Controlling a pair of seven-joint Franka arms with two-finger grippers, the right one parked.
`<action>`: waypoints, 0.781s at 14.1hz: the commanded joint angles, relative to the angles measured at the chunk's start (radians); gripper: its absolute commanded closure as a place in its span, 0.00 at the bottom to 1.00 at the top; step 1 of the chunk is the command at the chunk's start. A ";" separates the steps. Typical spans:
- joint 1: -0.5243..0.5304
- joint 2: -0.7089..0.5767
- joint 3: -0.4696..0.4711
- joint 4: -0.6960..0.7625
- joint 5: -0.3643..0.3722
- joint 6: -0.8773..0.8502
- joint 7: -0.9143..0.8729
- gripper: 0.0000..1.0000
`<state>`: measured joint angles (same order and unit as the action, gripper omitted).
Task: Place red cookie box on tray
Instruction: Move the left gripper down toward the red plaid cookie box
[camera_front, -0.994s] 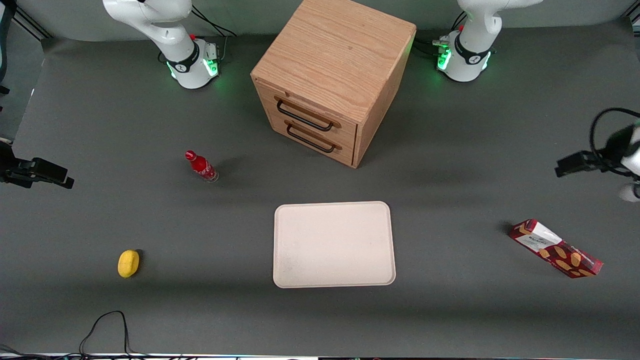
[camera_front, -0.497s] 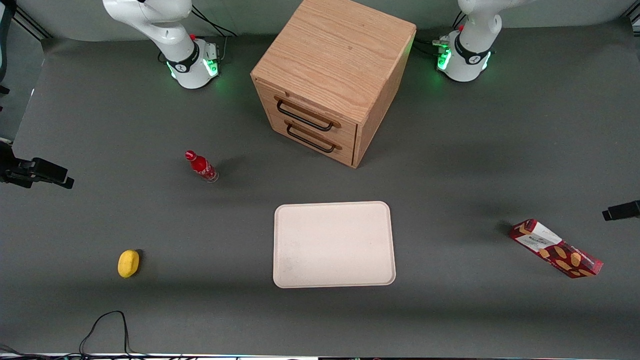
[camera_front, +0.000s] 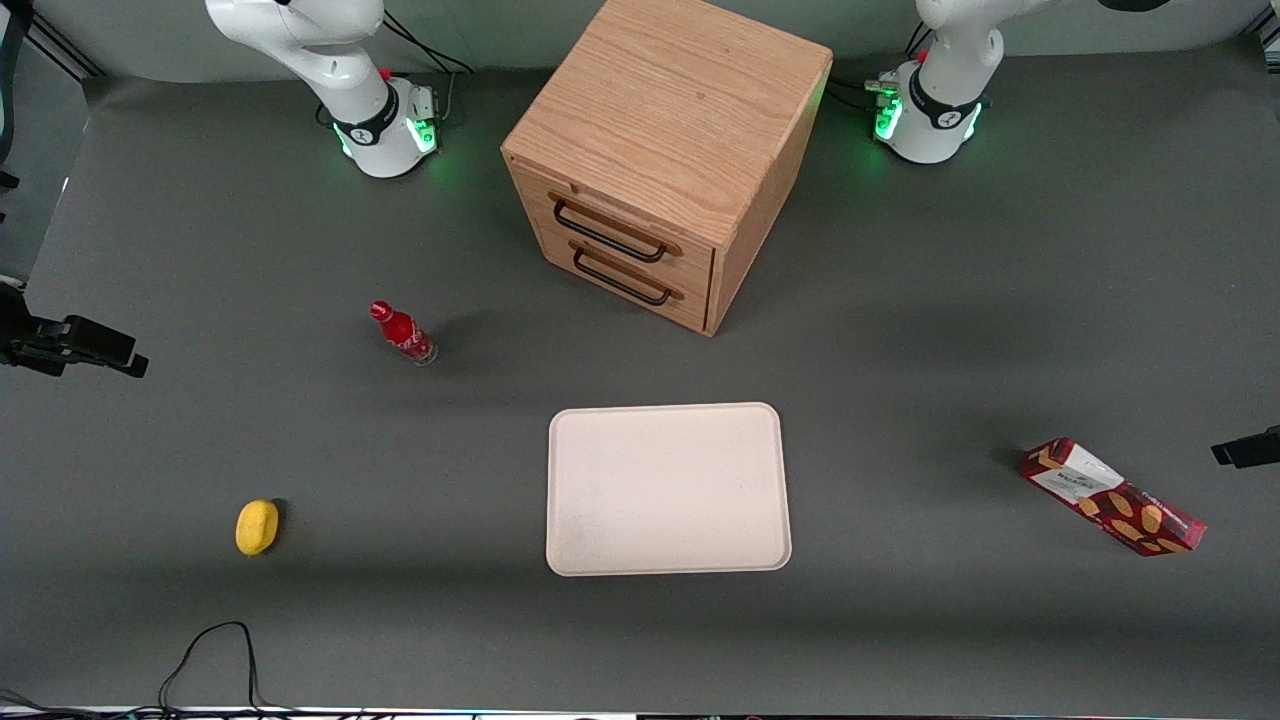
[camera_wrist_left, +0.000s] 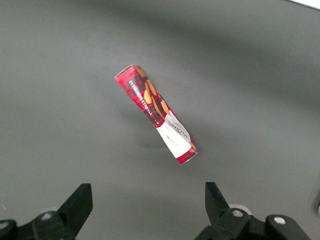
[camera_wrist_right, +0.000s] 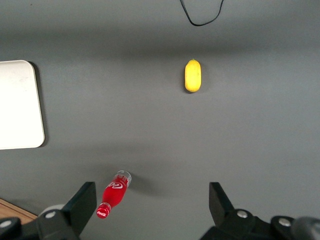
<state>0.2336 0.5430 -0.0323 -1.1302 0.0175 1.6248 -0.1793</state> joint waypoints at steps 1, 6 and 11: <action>-0.002 0.003 -0.003 -0.008 0.002 -0.014 -0.293 0.00; 0.004 0.009 -0.005 -0.057 0.002 0.065 -0.623 0.00; 0.010 0.121 -0.005 -0.097 0.018 0.245 -0.614 0.00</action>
<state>0.2438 0.6182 -0.0329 -1.2234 0.0184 1.8130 -0.7750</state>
